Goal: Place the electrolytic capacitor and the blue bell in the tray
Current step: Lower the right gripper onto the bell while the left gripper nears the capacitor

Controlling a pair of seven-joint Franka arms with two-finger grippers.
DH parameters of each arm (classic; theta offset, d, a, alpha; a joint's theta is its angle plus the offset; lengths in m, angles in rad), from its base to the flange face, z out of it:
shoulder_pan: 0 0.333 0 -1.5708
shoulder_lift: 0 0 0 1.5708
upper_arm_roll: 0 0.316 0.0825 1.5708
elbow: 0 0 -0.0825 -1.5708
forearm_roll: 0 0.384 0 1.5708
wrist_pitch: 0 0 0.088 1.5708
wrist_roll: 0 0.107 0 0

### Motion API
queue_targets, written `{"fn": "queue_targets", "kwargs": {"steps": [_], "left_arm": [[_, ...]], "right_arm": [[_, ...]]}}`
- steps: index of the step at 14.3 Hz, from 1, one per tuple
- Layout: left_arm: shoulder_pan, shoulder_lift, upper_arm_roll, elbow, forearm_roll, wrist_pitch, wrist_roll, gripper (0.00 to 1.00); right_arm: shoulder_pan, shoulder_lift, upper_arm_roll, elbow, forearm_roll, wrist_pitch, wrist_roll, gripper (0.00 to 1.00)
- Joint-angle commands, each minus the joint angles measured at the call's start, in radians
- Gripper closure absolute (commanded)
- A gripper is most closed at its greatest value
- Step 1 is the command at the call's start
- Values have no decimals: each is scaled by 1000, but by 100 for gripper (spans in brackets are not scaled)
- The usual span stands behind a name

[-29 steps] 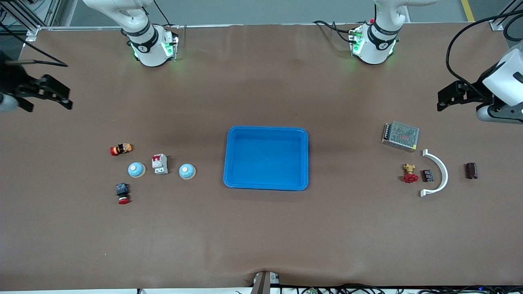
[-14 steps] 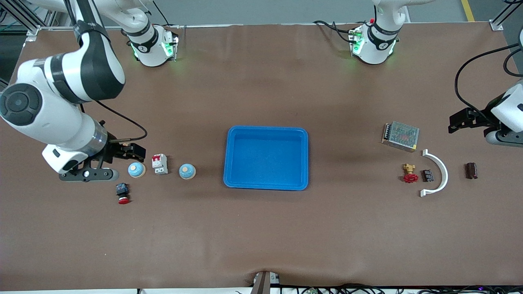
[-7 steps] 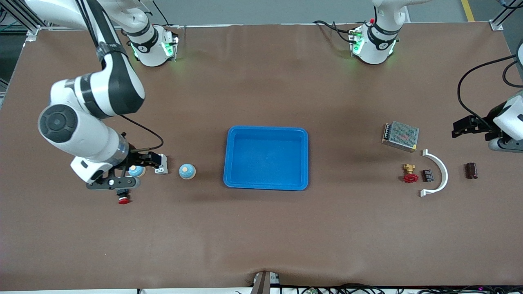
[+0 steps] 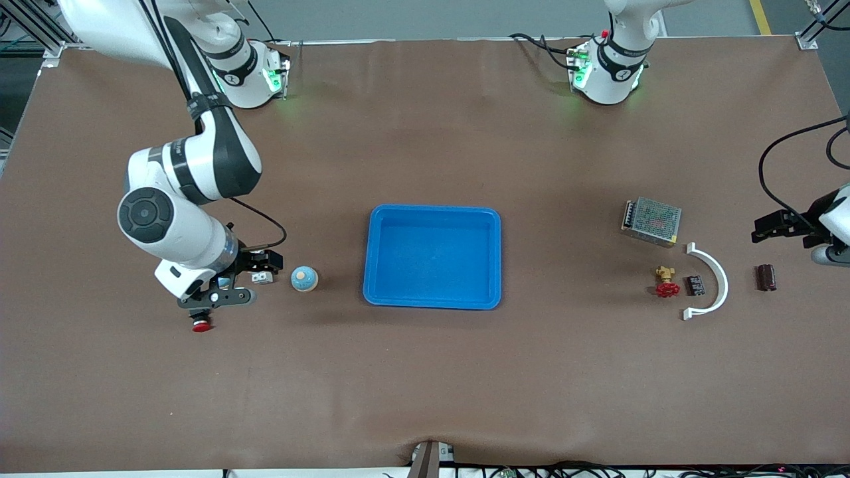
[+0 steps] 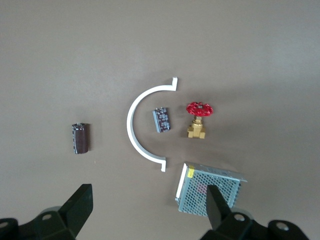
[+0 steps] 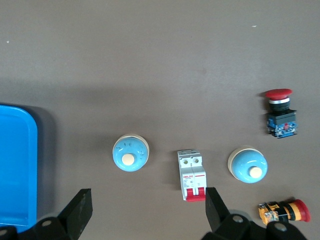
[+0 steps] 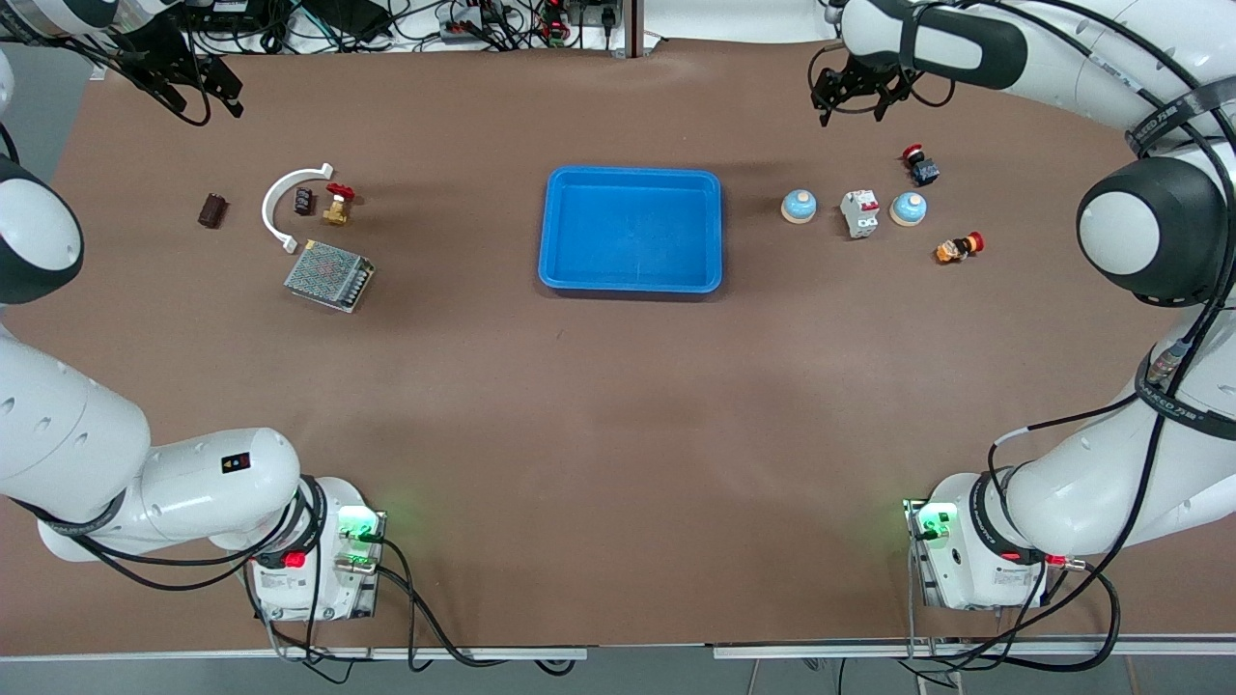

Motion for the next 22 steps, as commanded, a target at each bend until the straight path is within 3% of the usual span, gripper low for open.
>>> {"fn": "queue_targets", "kwargs": {"steps": [1, 3, 11, 16, 22], "left_arm": [[27, 7, -6, -56, 23, 104, 58, 0], [53, 19, -6, -100, 23, 210, 81, 0], [93, 132, -3, -106, 25, 365, 118, 0], [109, 206, 0, -103, 95, 431, 104, 0], [195, 272, -5, -76, 87, 459, 103, 0]], "right_arm": [[21, -6, -4, -53, 5, 60, 16, 0], [33, 3, -4, -69, 5, 85, 17, 0], [48, 20, -4, -149, 5, 189, 18, 0], [65, 43, -4, -170, 5, 227, 18, 0], [74, 51, -4, -205, 5, 272, 18, 0]]}}
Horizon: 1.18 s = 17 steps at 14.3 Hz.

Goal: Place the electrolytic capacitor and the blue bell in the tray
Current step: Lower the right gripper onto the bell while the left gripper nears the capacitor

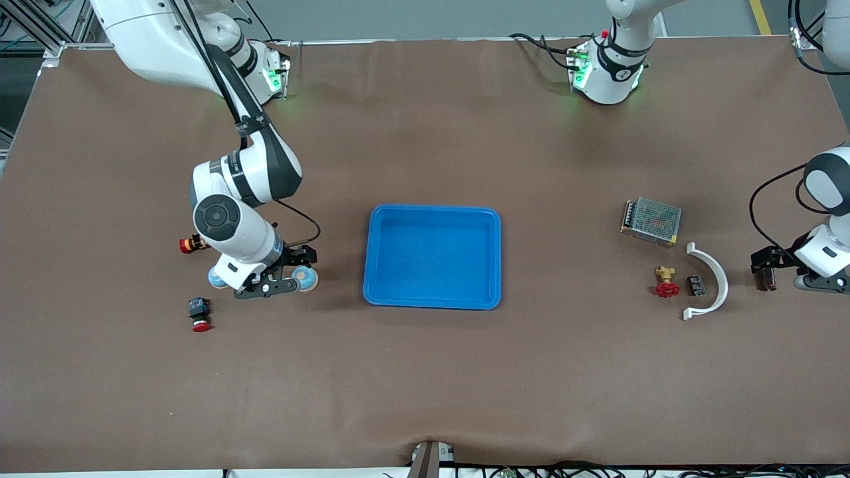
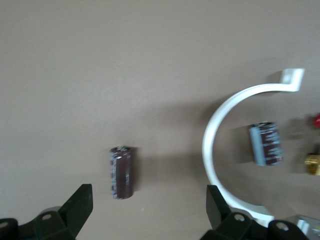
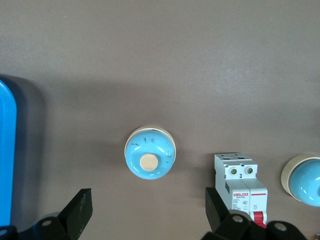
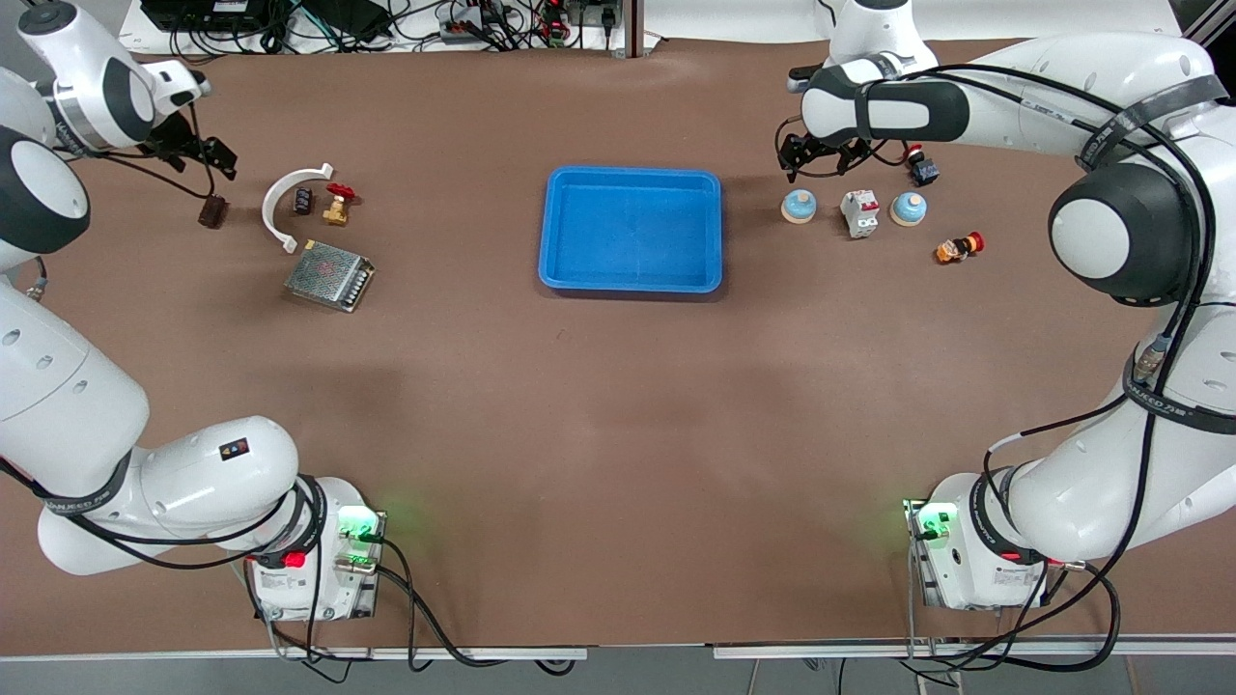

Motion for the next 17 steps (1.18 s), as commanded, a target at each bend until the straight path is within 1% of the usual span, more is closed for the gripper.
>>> {"fn": "queue_targets", "kwargs": {"steps": [1, 3, 6, 9, 11, 17], "left_arm": [[36, 25, -7, 20, 12, 8, -3, 0], [61, 46, -10, 34, 9, 7, 1, 0], [63, 92, -10, 59, -35, 8, 12, 0], [64, 117, -10, 62, -35, 17, 12, 0], [64, 137, -10, 63, -34, 50, 18, 0], [84, 195, -10, 114, -34, 67, 58, 0]], "right_arm": [[10, -1, -5, -42, 5, 64, 15, 0], [13, 5, -5, -62, 5, 97, 15, 0], [20, 35, -5, -61, 3, 123, 13, 0], [27, 71, -5, -61, 3, 164, 15, 0], [34, 84, -5, -61, 3, 186, 13, 0], [20, 117, -6, -55, -2, 227, 9, 0]]}}
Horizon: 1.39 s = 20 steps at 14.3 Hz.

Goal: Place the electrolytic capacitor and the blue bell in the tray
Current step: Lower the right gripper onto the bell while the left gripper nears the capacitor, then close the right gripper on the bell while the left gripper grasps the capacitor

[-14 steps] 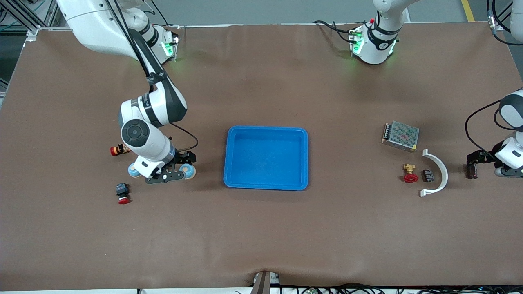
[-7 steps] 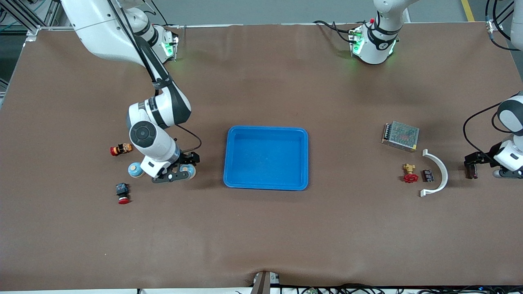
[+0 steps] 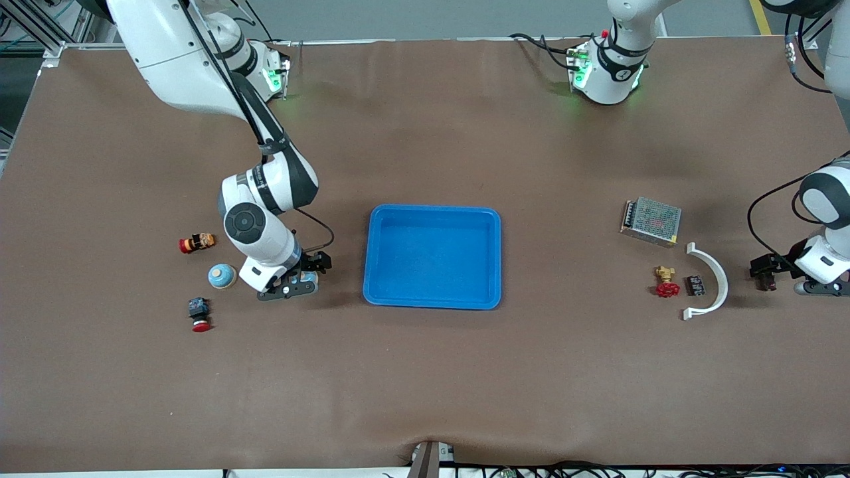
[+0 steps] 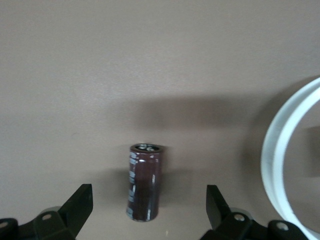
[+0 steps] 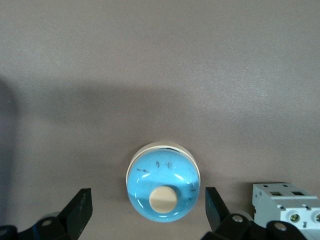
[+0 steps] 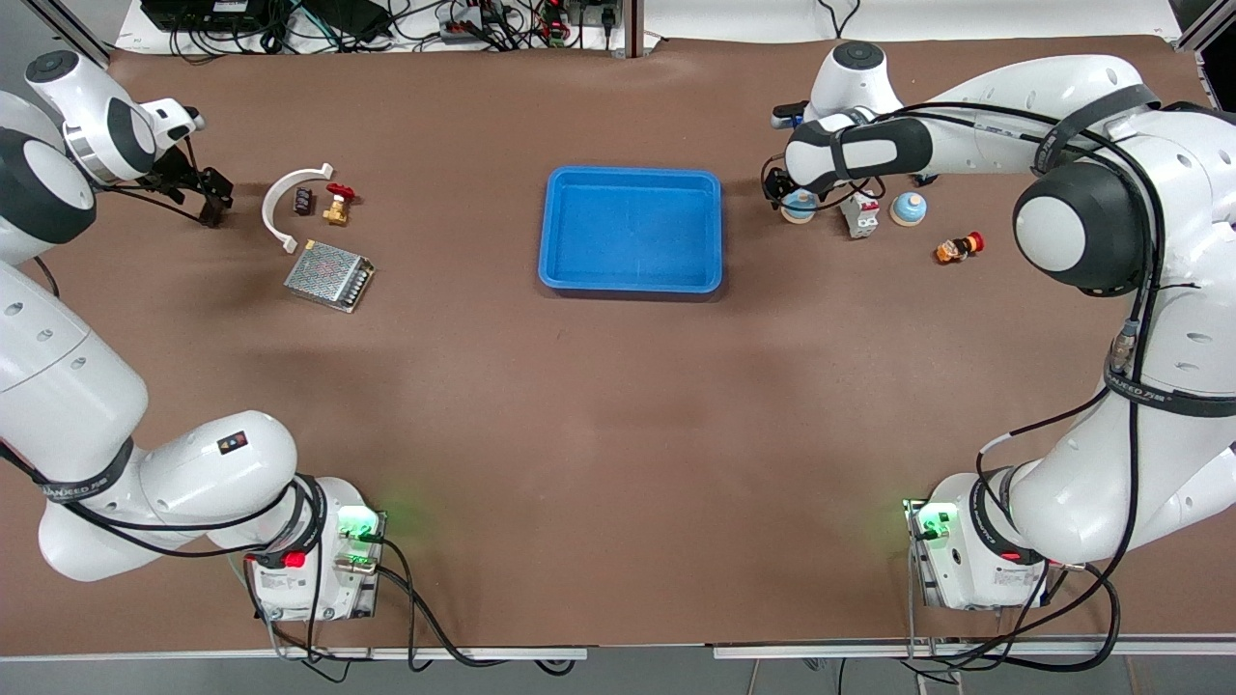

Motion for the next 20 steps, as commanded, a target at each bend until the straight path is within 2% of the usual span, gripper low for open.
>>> {"fn": "queue_targets", "kwargs": {"steps": [1, 10, 12, 14, 16, 17, 18, 20], "left_arm": [[13, 34, -9, 44, -15, 7, 33, 0], [13, 73, -9, 55, -13, 38, 35, 0], [13, 73, -9, 58, -4, 38, 42, 0], [14, 73, -9, 60, -18, 38, 65, 0], [16, 71, -9, 60, -16, 38, 65, 0], [17, 71, -9, 60, -16, 36, 67, 5], [22, 71, -7, 60, -16, 38, 67, 28], [27, 73, -7, 60, -16, 36, 65, 93]], "right_arm": [[-5, 13, -3, 4, -8, 19, 7, 0], [-11, 36, -3, 4, -9, 45, 1, 0], [-11, 36, -3, 6, -9, 45, 2, 16], [-13, 36, -3, 6, -9, 45, 4, 17], [-13, 36, -3, 6, -9, 45, 6, 25], [-13, 36, -3, 6, -9, 44, 7, 29], [-11, 36, -3, 7, -9, 44, 9, 34], [-11, 36, -3, 9, -8, 42, 13, 47]]}}
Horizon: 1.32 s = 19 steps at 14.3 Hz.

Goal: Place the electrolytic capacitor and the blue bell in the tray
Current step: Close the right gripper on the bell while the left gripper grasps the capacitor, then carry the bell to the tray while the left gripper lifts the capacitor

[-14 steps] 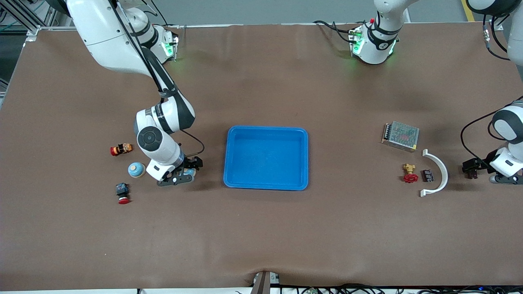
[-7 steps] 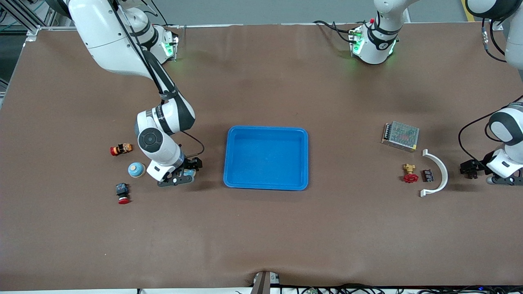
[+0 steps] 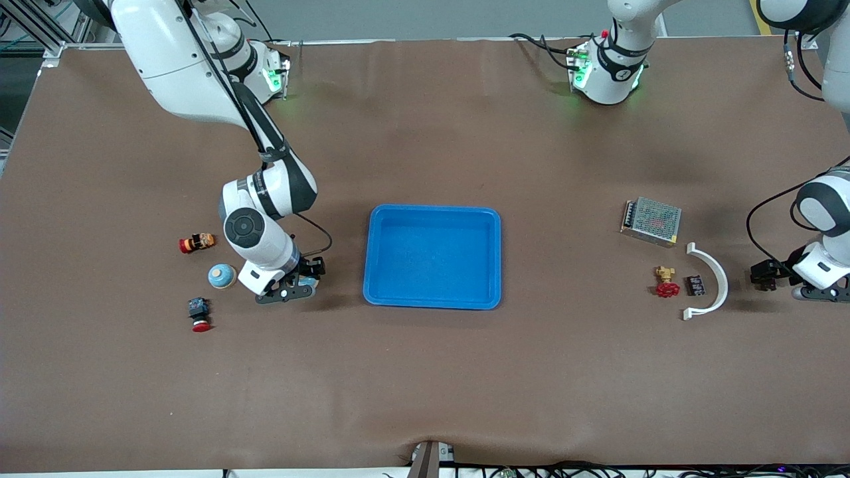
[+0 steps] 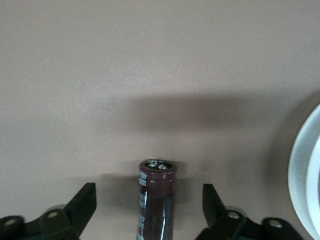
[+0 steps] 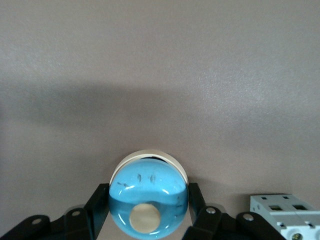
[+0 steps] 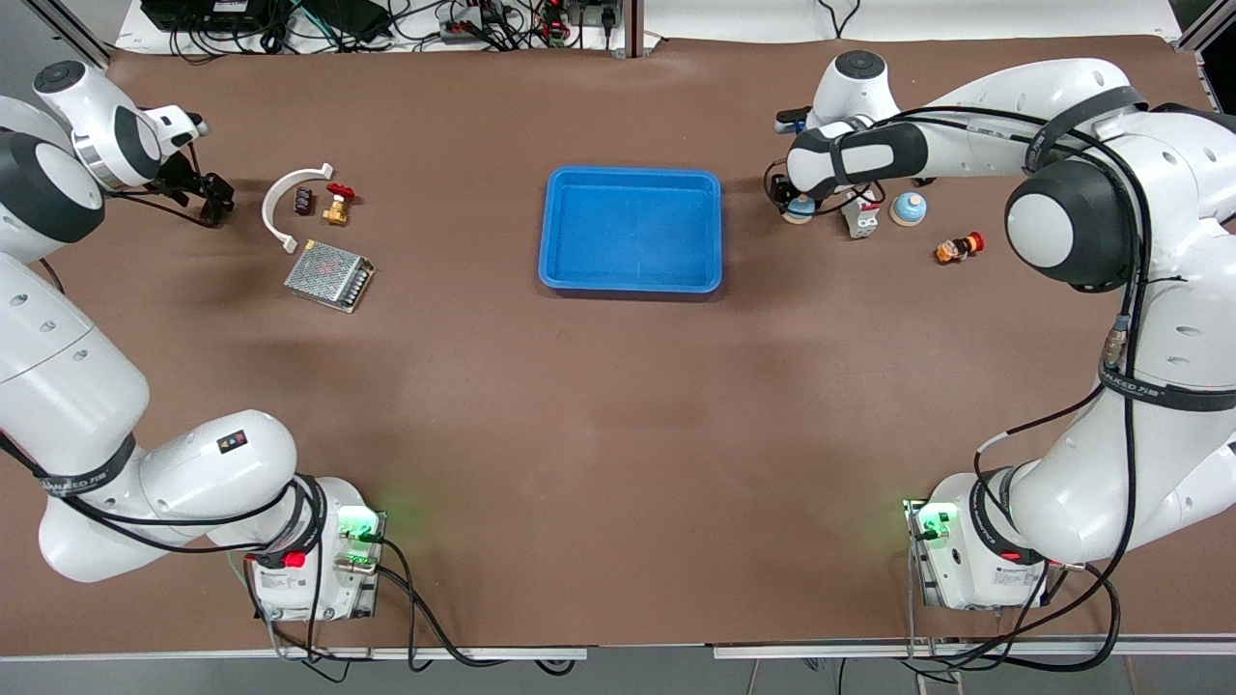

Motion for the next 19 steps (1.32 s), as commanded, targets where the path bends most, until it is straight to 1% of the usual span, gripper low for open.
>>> {"fn": "queue_targets", "kwargs": {"steps": [1, 4, 5, 9, 11, 14, 17, 19], "left_arm": [[15, 9, -6, 14, -10, 5, 30, 100], [15, 9, -5, 12, -5, 5, 35, 100], [15, 9, -5, 12, -5, 5, 37, 100], [15, 11, -5, 12, -5, 5, 34, 100], [13, 9, -5, 14, -5, 5, 34, 100], [2, -1, -11, 27, -8, -1, 21, 100], [-13, -18, -20, 35, -18, -15, -18, 100], [-36, -27, -21, 52, -18, -59, -77, 100]], "right_arm": [[-8, 5, 7, 7, -8, -5, 15, 47], [-6, -4, 7, 23, -3, -12, 11, 47], [-5, -13, 8, 27, 1, -46, 14, 47], [2, -49, 10, 135, 3, -268, 78, 47], [12, -61, 13, 171, 3, -324, 124, 47], [41, -76, 23, 198, 5, -333, 225, 48], [92, -76, 43, 218, 5, -332, 378, 48], [144, -72, 45, 218, 12, -330, 453, 48]]}}
